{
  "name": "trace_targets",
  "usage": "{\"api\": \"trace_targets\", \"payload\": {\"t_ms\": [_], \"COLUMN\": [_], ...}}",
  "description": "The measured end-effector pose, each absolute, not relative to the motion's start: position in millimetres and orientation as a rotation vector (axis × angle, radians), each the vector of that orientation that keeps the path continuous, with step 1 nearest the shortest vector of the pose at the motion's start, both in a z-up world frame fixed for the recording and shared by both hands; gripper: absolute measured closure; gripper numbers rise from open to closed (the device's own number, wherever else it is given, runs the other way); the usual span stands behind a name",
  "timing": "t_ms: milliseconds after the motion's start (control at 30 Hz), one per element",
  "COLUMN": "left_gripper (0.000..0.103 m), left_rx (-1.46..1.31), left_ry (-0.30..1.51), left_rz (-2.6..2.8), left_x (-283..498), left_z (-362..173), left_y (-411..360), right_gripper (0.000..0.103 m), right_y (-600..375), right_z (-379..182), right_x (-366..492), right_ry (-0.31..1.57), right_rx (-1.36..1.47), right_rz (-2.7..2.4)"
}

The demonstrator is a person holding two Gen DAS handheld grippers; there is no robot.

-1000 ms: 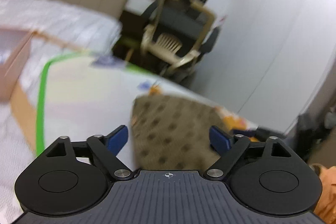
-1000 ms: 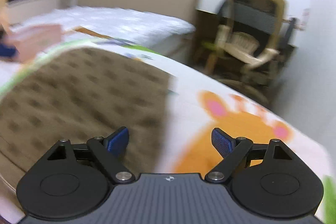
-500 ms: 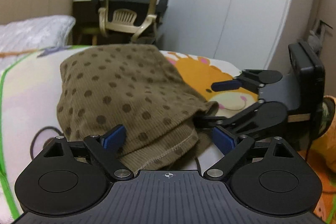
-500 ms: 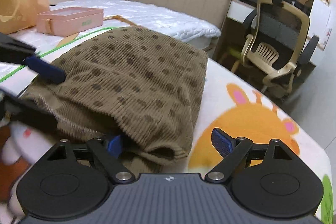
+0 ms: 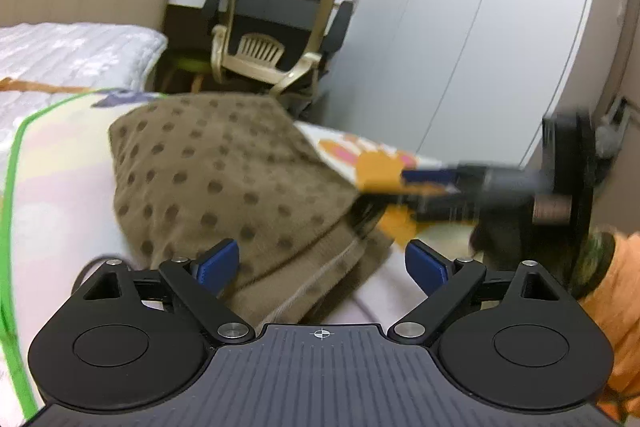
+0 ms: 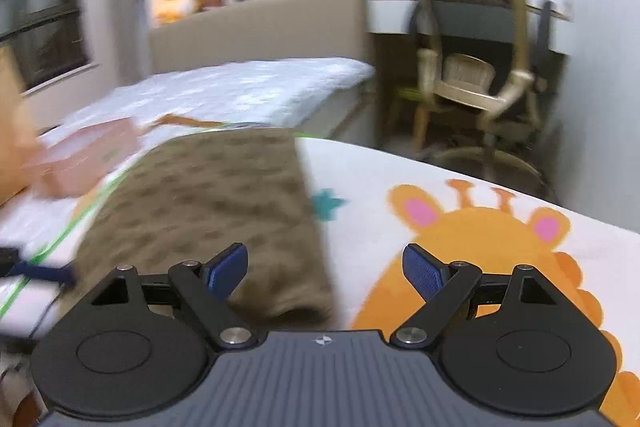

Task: Fold clothes
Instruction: 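Release the folded garment and pull both grippers back from it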

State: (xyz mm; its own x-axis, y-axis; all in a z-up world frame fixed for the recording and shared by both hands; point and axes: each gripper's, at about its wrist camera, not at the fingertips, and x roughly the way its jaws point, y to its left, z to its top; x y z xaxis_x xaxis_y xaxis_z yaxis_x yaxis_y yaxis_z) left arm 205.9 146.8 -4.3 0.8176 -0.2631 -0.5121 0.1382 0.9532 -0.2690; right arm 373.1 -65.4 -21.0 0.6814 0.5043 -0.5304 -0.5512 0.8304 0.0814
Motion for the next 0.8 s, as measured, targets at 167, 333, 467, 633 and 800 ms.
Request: {"api": "trace_targets", "payload": {"t_ms": [167, 333, 467, 633, 800], "left_gripper": [0.011, 0.010, 0.009, 0.000, 0.000], "left_rx": [-0.074, -0.163, -0.216, -0.277, -0.213], "left_ry": [0.587, 0.611, 0.591, 0.488, 0.485], "left_rz": [-0.093, 0.052, 0.054, 0.091, 0.098], "left_x": [216.7, 220.8, 195.1, 150.0, 117.7], "left_z": [-10.9, -17.1, -11.7, -5.1, -11.3], "left_y": [150.3, 187.9, 182.3, 138.5, 76.6], "right_gripper": [0.019, 0.019, 0.017, 0.000, 0.000], "right_y": [-48.6, -57.0, -73.0, -98.2, -134.2], "right_z": [-41.7, -46.4, -46.6, -36.7, -33.2], "right_x": [368.8, 345.6, 323.9, 265.7, 208.5], "right_ry": [0.649, 0.664, 0.668, 0.565, 0.525], "right_rx": [-0.145, -0.178, -0.162, -0.146, -0.153], "right_rz": [0.606, 0.650, 0.696, 0.725, 0.671]}}
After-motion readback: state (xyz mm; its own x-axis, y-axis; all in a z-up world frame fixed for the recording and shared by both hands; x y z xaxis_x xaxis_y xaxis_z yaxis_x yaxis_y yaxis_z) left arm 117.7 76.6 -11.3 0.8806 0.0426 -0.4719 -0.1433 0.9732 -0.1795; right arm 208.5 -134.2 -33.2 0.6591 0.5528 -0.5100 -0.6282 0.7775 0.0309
